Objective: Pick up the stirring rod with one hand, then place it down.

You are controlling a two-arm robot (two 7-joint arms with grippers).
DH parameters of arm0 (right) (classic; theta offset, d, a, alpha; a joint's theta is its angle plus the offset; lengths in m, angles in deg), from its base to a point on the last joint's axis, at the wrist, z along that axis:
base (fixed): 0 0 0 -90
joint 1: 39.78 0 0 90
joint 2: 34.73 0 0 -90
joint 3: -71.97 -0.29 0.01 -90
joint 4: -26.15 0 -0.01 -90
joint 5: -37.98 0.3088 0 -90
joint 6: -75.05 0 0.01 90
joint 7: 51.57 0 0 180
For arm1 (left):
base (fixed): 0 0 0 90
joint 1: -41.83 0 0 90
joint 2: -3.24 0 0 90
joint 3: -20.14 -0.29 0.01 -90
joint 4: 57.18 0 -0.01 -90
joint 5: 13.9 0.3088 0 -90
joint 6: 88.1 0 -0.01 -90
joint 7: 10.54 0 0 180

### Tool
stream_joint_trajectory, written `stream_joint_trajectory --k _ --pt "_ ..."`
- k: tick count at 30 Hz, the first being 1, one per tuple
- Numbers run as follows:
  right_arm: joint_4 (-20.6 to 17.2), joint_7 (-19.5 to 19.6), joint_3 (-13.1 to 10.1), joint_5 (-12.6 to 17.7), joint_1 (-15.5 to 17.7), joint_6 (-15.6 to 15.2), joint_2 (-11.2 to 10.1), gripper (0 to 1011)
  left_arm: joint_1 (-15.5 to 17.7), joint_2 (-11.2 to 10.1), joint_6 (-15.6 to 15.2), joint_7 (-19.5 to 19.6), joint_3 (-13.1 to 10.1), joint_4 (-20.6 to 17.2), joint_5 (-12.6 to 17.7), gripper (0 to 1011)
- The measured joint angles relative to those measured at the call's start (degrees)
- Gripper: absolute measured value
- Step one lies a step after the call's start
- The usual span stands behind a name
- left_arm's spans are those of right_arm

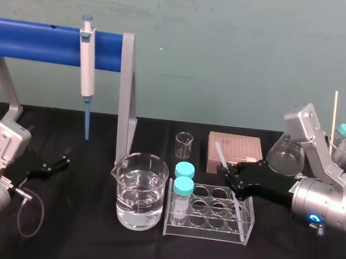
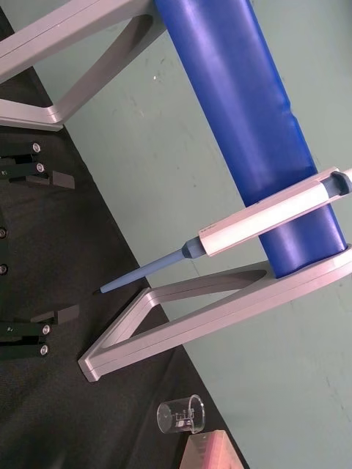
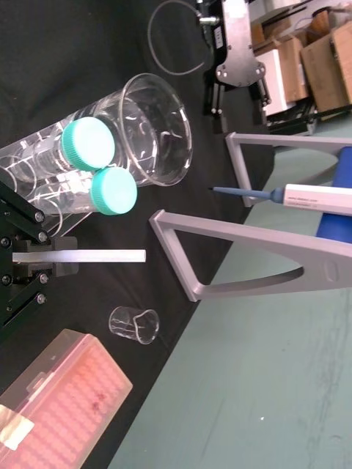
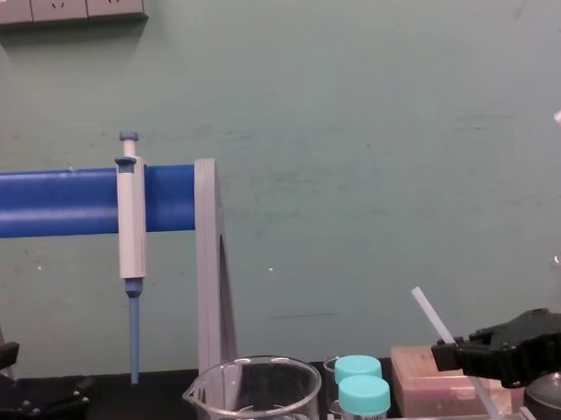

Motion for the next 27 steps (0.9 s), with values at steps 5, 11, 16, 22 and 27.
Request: stream_joint_trajectory --k 5,11,16,22,27 --pt "0.0 -0.1 -0.8 0.7 1.0 2.1 0.4 72 0.0 0.0 0.0 0.0 0.0 0.0 0.0 1000" --pt "-0.7 0.7 -3.2 0.7 4.2 10.9 1.3 72 0.0 0.0 0.0 0.0 0.0 0.0 0.0 1000" --pt "-1.2 2.0 -5.3 -0.2 6.9 17.4 2.2 72 0.0 0.0 0.0 0.0 0.0 0.0 0.0 1000" --pt "-1.4 1.9 -7.8 0.8 9.9 22.7 3.4 73 0.0 0.0 0.0 0.0 0.0 0.0 0.0 1000" --pt "-1.5 0.3 -9.2 2.6 11.6 24.7 4.0 72 0.0 0.0 0.0 0.0 0.0 0.0 0.0 1000"
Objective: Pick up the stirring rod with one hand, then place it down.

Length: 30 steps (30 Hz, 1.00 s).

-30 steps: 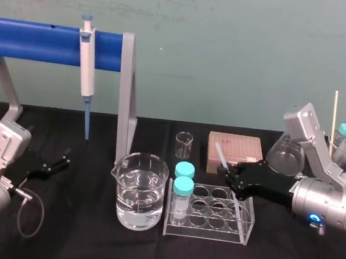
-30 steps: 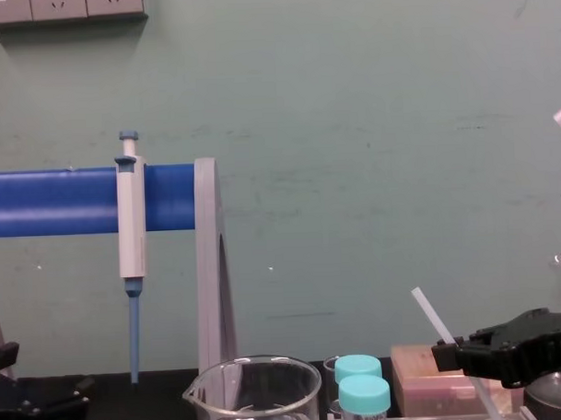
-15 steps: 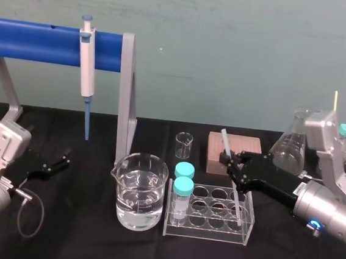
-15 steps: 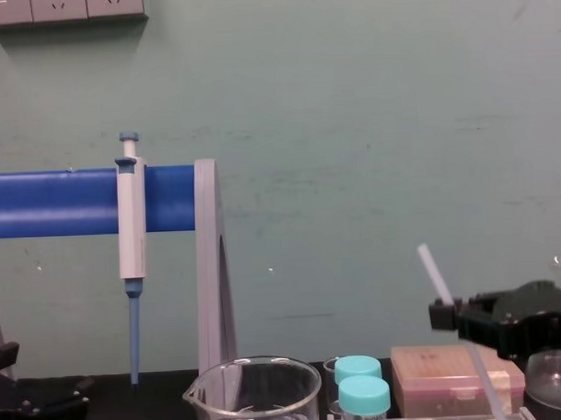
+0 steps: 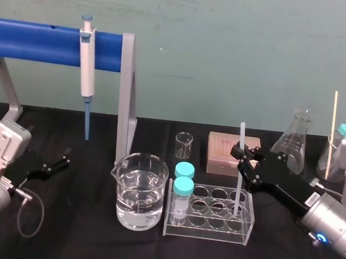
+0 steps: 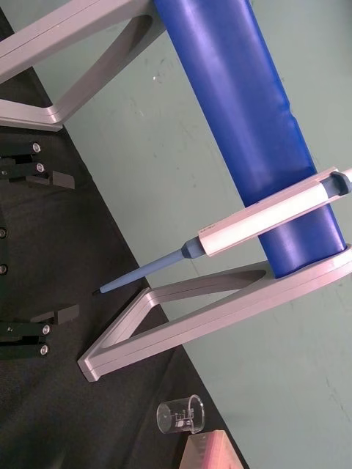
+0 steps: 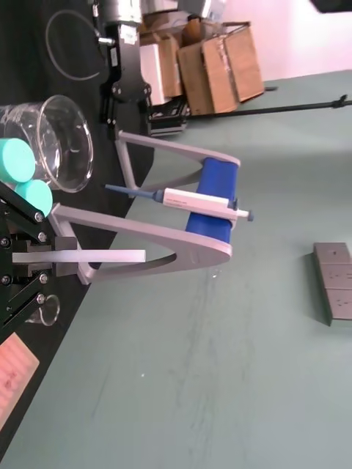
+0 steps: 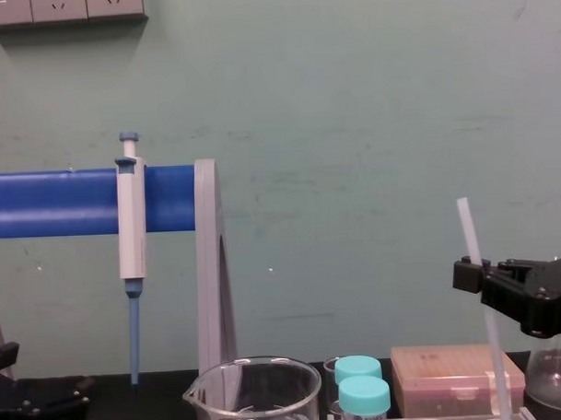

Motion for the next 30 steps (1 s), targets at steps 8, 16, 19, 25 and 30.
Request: stream_joint_trajectory --k 8,16,19,25,30 --pt "-1.0 -1.5 -1.6 0.7 1.9 0.5 0.0 72 0.0 0.0 0.0 0.0 0.0 0.0 0.0 1000" --pt "-3.6 -2.2 -3.8 1.2 1.7 1.4 -0.5 72 0.0 0.0 0.0 0.0 0.0 0.0 0.0 1000" --pt "-4.2 -2.6 -4.8 2.2 0.4 1.7 -0.2 72 0.0 0.0 0.0 0.0 0.0 0.0 0.0 1000" --pt "-3.9 -2.6 -5.9 3.0 -3.0 1.7 0.6 72 0.0 0.0 0.0 0.0 0.0 0.0 0.0 1000" --pt "-2.5 -1.6 -6.1 2.6 -5.4 1.2 1.3 72 0.0 0.0 0.0 0.0 0.0 0.0 0.0 1000"
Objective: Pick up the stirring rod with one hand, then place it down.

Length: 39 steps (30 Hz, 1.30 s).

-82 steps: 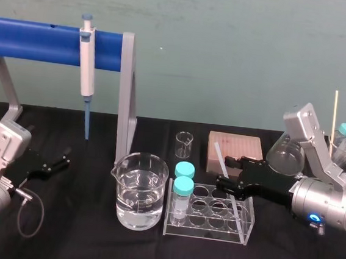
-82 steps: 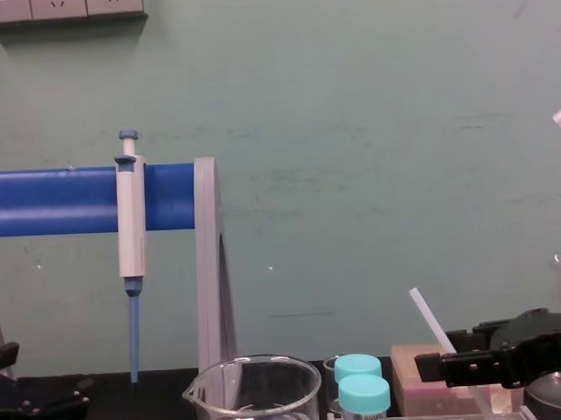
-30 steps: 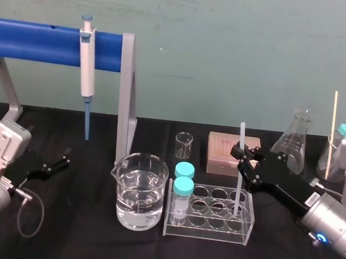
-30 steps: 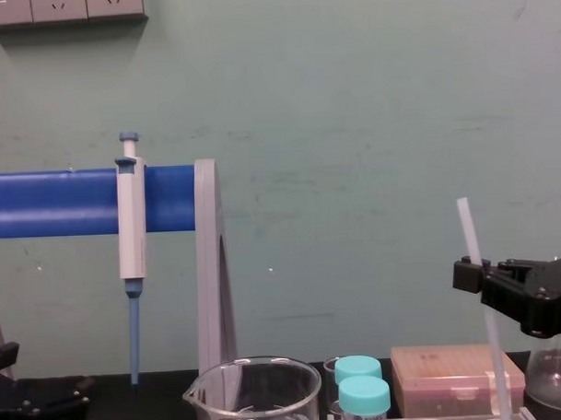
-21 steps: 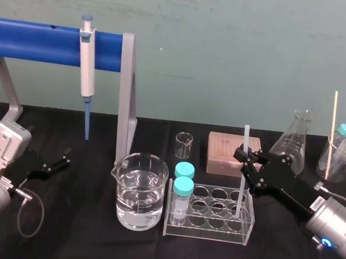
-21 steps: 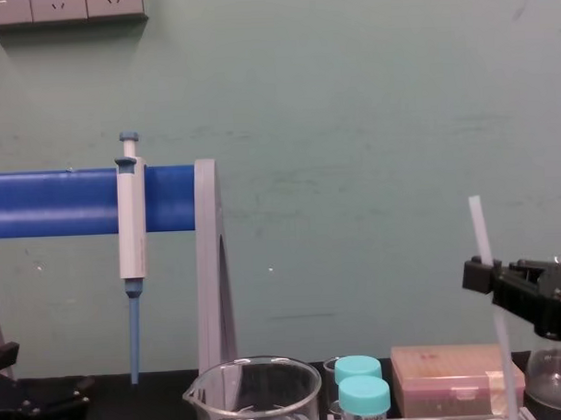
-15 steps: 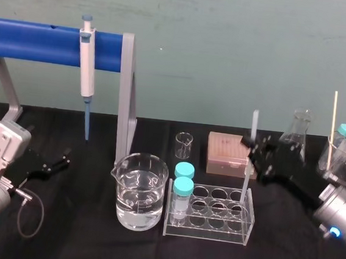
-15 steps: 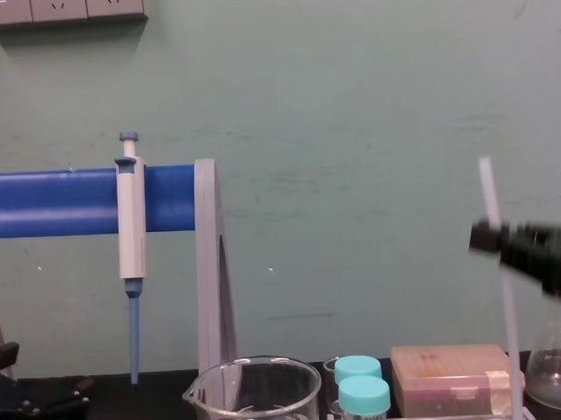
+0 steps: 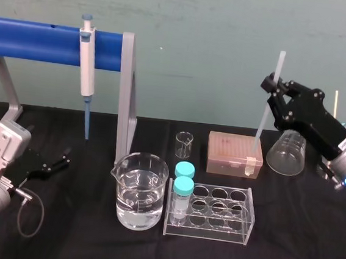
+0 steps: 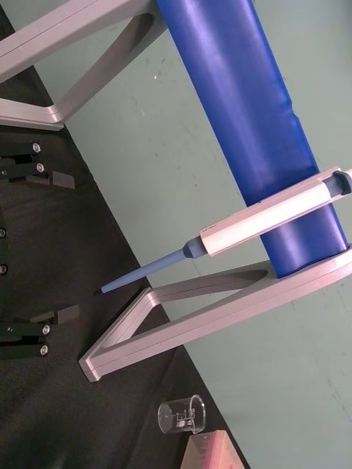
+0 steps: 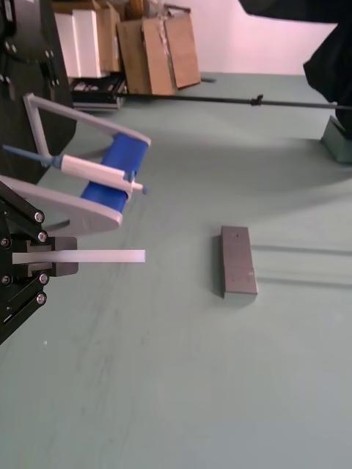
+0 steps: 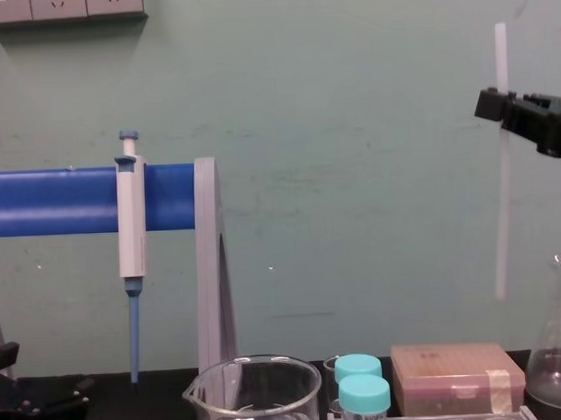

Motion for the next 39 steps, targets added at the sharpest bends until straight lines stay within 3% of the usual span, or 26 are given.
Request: stream_joint_trajectory --k 8,39 --pt "0.7 0.6 0.1 -0.9 -1.4 -0.4 0.4 72 0.0 0.0 0.0 0.0 0.0 0.0 0.0 1000" --pt "-0.2 1.4 -0.1 -1.8 -0.6 -1.0 0.6 72 0.0 0.0 0.0 0.0 0.0 0.0 0.0 1000"
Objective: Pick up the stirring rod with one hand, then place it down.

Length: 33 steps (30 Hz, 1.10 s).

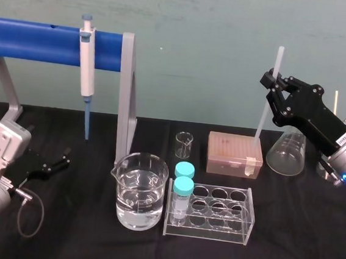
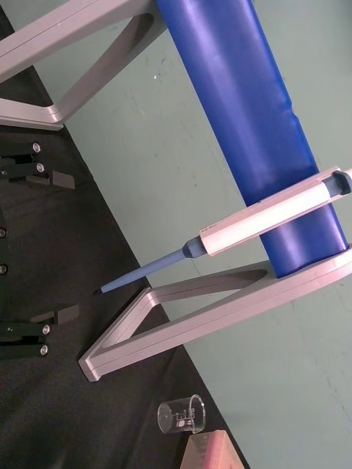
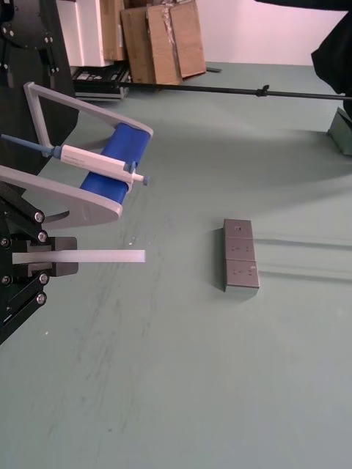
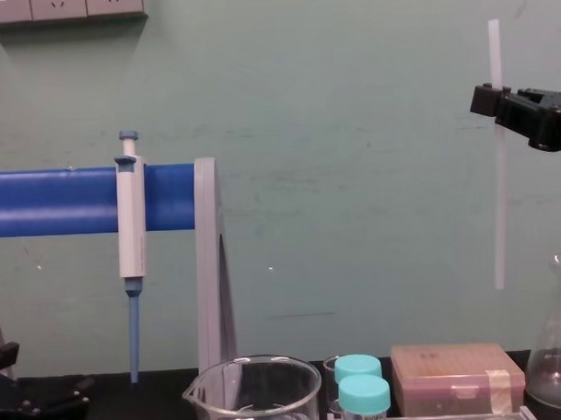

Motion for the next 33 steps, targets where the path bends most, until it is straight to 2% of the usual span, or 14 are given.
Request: stream_joint_trajectory --k 33 --pt "1.3 -0.6 0.2 0.1 -0.9 0.1 0.1 72 0.0 0.0 0.0 0.0 0.0 0.0 0.0 1000"
